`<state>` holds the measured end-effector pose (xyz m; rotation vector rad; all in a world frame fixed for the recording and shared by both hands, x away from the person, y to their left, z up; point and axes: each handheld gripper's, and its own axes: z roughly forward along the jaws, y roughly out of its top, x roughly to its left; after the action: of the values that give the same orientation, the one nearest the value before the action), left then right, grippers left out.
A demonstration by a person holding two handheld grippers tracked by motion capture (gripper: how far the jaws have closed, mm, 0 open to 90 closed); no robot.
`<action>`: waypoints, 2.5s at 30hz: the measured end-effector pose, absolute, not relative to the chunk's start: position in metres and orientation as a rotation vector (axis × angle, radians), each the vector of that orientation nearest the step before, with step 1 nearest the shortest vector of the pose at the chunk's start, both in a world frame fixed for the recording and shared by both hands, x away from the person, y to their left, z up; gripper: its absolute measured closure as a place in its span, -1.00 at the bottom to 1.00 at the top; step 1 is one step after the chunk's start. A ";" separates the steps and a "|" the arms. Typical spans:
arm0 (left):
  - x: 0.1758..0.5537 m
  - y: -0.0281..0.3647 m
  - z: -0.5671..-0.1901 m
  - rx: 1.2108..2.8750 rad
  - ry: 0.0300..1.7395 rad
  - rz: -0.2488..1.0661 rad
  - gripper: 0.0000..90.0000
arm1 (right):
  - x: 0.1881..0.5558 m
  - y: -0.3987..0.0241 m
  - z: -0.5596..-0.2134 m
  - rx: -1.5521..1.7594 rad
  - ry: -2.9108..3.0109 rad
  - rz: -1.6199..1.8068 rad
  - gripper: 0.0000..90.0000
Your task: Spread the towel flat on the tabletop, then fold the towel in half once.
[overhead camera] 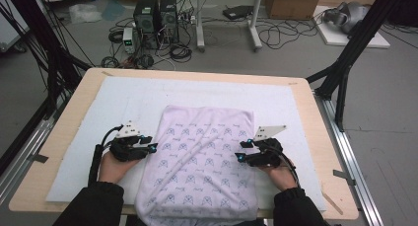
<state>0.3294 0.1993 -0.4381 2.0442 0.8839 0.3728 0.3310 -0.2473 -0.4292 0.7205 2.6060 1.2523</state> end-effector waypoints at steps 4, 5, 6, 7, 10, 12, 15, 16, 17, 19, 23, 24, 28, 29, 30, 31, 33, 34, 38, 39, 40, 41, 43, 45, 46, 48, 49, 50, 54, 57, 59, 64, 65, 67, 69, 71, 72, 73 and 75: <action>0.342 0.190 -0.442 2.079 0.916 0.423 0.53 | 0.335 -0.243 -0.436 0.735 2.651 1.186 0.16; 0.347 0.189 -0.441 2.090 0.925 0.429 0.53 | 0.336 -0.242 -0.438 0.735 2.653 1.158 0.16; 0.355 0.189 -0.438 2.082 0.932 0.432 0.56 | 0.338 -0.243 -0.439 0.743 2.650 1.154 0.18; 0.365 0.189 -0.432 2.061 0.951 0.435 0.63 | 0.340 -0.244 -0.440 0.752 2.645 1.162 0.18; 0.389 0.187 -0.426 2.044 0.979 0.419 0.73 | 0.345 -0.247 -0.439 0.802 2.641 1.174 0.18; 0.405 0.183 -0.427 2.058 1.008 0.421 0.70 | 0.347 -0.247 -0.436 0.784 2.635 1.176 0.18; 0.423 0.178 -0.436 2.063 1.066 0.393 0.51 | 0.352 -0.246 -0.432 0.753 2.640 1.157 0.17; 0.427 0.175 -0.439 2.087 1.082 0.410 0.50 | 0.355 -0.246 -0.432 0.746 2.631 1.156 0.17; 0.429 0.173 -0.441 2.097 1.089 0.415 0.54 | 0.358 -0.248 -0.432 0.760 2.621 1.168 0.16; 0.431 0.171 -0.440 2.084 1.110 0.423 0.87 | 0.363 -0.251 -0.434 0.788 2.615 1.161 0.16; 0.430 0.178 -0.435 2.050 1.174 0.522 0.94 | 0.368 -0.254 -0.436 0.818 2.616 1.176 0.15; 0.431 0.182 -0.432 2.024 1.180 0.517 0.93 | 0.368 -0.254 -0.435 0.817 2.612 1.173 0.15; 0.427 0.186 -0.426 1.993 1.137 0.490 0.56 | 0.370 -0.254 -0.432 0.806 2.610 1.172 0.14; 0.426 0.186 -0.425 1.996 1.127 0.479 0.52 | 0.371 -0.254 -0.431 0.804 2.607 1.170 0.14; 0.426 0.186 -0.425 2.003 1.127 0.462 0.45 | 0.371 -0.254 -0.429 0.808 2.608 1.169 0.13; 0.425 0.187 -0.424 2.017 1.110 0.442 0.42 | 0.372 -0.254 -0.428 0.812 2.600 1.177 0.13; 0.423 0.187 -0.423 2.019 1.092 0.423 0.34 | 0.375 -0.255 -0.426 0.815 2.603 1.171 0.11; 0.422 0.188 -0.422 2.016 1.079 0.403 0.27 | 0.376 -0.255 -0.424 0.821 2.597 1.168 0.10; 0.418 0.189 -0.415 1.995 1.038 0.390 0.21 | 0.383 -0.256 -0.413 0.834 2.584 1.173 0.00; 0.417 0.189 -0.414 1.996 1.025 0.396 0.20 | 0.385 -0.256 -0.411 0.830 2.584 1.179 -0.02; 0.416 0.190 -0.412 1.993 1.016 0.392 0.19 | 0.387 -0.256 -0.408 0.840 2.576 1.184 -0.07; 0.415 0.191 -0.411 1.988 1.013 0.387 0.17 | 0.389 -0.256 -0.406 0.848 2.575 1.188 -0.07; 0.413 0.192 -0.408 1.984 1.008 0.391 0.12 | 0.391 -0.256 -0.402 0.843 2.559 1.188 -0.11; 0.412 0.193 -0.407 1.985 1.007 0.399 0.10 | 0.393 -0.256 -0.399 0.860 2.550 1.195 -0.14; 0.412 0.194 -0.407 1.985 1.004 0.398 0.08 | 0.395 -0.255 -0.396 0.855 2.550 1.187 -0.16; 0.412 0.195 -0.406 1.987 1.003 0.398 0.08 | 0.396 -0.253 -0.391 0.850 2.550 1.184 -0.18; 0.412 0.196 -0.406 1.982 1.001 0.395 0.08 | 0.397 -0.252 -0.388 0.841 2.542 1.193 -0.18; 0.412 0.196 -0.406 1.978 0.999 0.395 0.09 | 0.398 -0.251 -0.385 0.837 2.544 1.192 -0.19; 0.411 0.196 -0.405 1.971 0.985 0.396 0.09 | 0.404 -0.248 -0.375 0.818 2.539 1.181 -0.19; 0.411 0.195 -0.405 1.984 0.982 0.390 0.09 | 0.408 -0.246 -0.372 0.818 2.540 1.176 -0.21; 0.411 0.194 -0.406 1.992 0.977 0.388 0.09 | 0.410 -0.245 -0.372 0.822 2.548 1.183 -0.24; 0.413 0.191 -0.410 2.005 0.980 0.385 0.09 | 0.415 -0.244 -0.379 0.826 2.563 1.161 -0.26; 0.413 0.191 -0.411 2.007 0.981 0.383 0.09 | 0.417 -0.245 -0.380 0.839 2.560 1.160 -0.25; 0.414 0.189 -0.412 2.019 0.982 0.383 0.09 | 0.420 -0.247 -0.382 0.847 2.551 1.152 -0.25; 0.416 0.189 -0.415 2.018 0.975 0.387 0.11 | 0.423 -0.249 -0.385 0.865 2.533 1.144 -0.26; 0.418 0.190 -0.418 2.015 0.981 0.397 0.13 | 0.426 -0.252 -0.387 0.885 2.516 1.147 -0.25; 0.420 0.190 -0.420 2.015 0.990 0.393 0.14 | 0.428 -0.254 -0.389 0.895 2.510 1.139 -0.24; 0.421 0.190 -0.422 2.022 0.998 0.403 0.15 | 0.429 -0.255 -0.390 0.902 2.504 1.135 -0.24; 0.424 0.190 -0.426 2.032 1.013 0.410 0.21 | 0.432 -0.259 -0.393 0.919 2.498 1.137 -0.24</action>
<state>0.4242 0.1895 -0.4260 2.0325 1.0132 0.4096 0.4316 -0.2586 -0.3934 0.9189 2.4980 1.1375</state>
